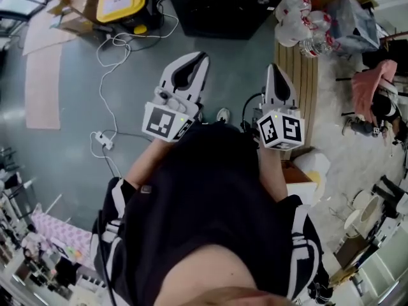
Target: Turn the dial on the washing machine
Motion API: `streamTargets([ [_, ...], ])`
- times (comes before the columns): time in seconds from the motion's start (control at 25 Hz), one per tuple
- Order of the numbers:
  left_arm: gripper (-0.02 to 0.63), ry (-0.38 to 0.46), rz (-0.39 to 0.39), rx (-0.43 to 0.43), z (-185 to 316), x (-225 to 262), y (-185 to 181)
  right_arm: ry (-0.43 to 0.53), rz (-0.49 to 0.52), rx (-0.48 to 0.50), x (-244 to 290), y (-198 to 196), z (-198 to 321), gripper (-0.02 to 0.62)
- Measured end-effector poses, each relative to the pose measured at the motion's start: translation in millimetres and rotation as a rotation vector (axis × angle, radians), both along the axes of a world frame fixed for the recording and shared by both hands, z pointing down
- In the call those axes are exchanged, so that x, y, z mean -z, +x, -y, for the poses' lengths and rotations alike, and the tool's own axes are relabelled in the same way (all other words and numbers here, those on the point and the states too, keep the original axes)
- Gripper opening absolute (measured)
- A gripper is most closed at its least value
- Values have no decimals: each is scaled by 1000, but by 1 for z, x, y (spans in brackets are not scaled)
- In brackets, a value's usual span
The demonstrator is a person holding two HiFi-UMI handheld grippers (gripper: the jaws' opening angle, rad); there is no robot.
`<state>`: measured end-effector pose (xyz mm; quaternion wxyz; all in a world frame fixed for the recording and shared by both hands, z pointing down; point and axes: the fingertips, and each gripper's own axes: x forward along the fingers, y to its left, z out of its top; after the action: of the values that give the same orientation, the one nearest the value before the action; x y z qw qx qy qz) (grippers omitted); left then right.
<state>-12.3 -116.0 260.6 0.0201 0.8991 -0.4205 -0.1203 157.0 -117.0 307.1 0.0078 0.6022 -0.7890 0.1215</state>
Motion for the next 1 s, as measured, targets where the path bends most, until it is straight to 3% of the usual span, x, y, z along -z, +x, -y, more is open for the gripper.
streamTargets([
  [1.0, 34, 32, 9, 5, -1, 13, 4, -6, -6, 27, 0, -4, 9, 25],
])
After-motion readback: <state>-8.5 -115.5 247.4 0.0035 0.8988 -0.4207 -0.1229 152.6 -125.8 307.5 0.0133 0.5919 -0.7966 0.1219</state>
